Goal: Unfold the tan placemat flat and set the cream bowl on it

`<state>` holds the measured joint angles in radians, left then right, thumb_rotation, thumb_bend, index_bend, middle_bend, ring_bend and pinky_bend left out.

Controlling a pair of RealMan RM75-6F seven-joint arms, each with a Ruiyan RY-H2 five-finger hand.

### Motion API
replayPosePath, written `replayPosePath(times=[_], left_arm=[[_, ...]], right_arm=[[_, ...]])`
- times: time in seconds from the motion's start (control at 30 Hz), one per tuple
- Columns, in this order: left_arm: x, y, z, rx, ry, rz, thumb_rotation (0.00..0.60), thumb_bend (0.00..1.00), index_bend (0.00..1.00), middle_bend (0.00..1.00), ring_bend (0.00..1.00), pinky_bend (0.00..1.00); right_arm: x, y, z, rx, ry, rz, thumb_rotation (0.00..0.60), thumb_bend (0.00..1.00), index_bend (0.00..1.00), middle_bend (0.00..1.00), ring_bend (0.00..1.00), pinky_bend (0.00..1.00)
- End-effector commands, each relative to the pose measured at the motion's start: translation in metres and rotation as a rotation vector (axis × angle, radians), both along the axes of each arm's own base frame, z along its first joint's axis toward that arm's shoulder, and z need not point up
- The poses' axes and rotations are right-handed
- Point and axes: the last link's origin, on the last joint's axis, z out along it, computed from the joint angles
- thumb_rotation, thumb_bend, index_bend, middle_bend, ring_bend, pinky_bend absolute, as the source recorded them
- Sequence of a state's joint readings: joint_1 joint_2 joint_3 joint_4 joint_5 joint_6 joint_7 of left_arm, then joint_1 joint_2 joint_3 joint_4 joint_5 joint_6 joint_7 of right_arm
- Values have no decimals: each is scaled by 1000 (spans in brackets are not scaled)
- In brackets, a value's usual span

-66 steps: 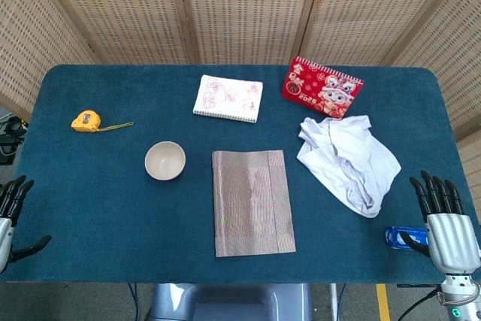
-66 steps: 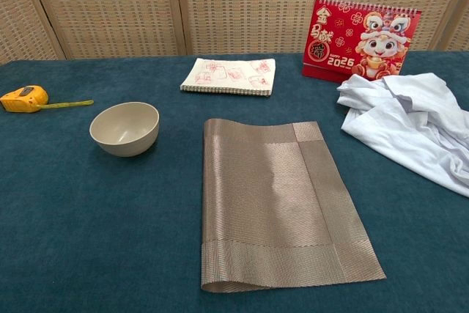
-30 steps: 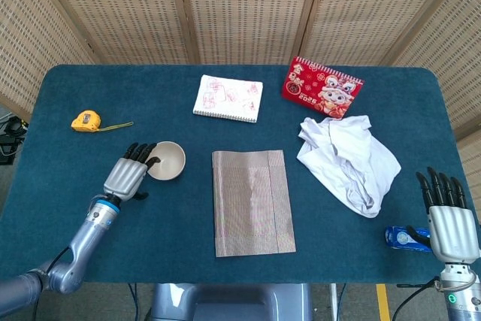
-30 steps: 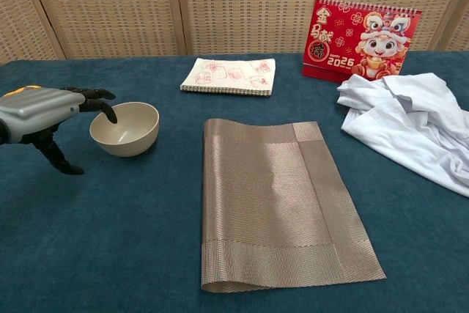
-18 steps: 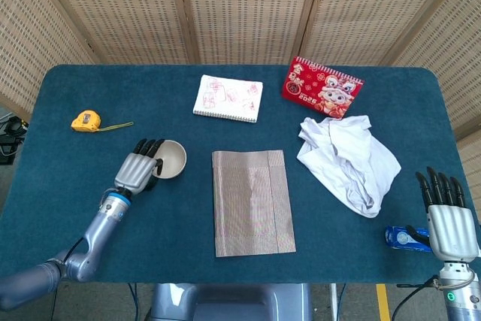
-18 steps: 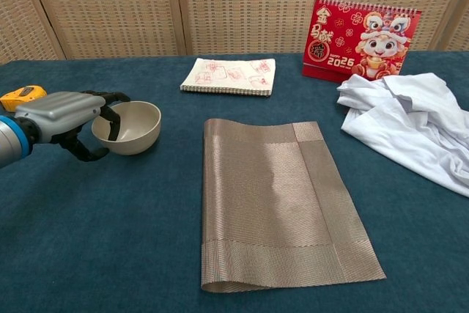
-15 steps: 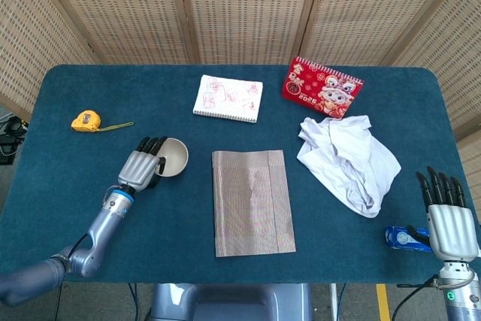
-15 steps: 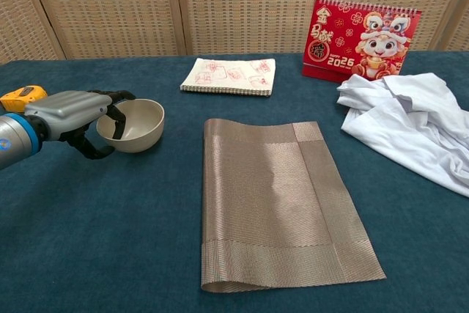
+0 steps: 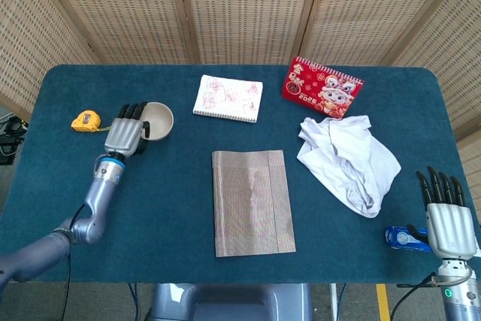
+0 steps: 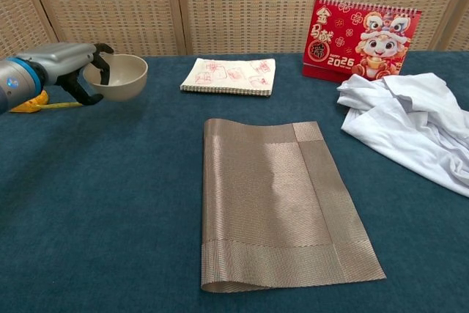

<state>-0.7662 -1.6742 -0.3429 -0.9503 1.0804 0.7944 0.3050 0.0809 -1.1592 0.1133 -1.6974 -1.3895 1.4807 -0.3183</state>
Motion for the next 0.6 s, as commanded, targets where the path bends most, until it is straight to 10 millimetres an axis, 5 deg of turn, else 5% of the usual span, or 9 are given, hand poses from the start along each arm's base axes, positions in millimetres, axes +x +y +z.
replayPosePath(times=[0.03, 0.43, 0.5, 0.6], left_arm=[[-6, 30, 13, 35, -40, 97, 600, 462, 747, 0, 0, 0], [-27, 45, -3, -3, -55, 222, 600, 458, 651, 0, 0, 0], [-29, 45, -5, -7, -55, 227, 600, 440, 542, 0, 0, 0], [-30, 44, -5, -16, -71, 232, 600, 221, 127, 0, 0, 0]], right_arm=[[0, -1, 0, -5, 5, -4, 600, 0, 67, 0, 0, 0], [-3, -3, -1, -12, 15, -21, 600, 0, 81, 0, 0, 0], [-3, -3, -1, -13, 15, -21, 600, 0, 81, 0, 0, 0], [-2, -2, 0, -16, 12, -17, 600, 0, 81, 0, 0, 0]])
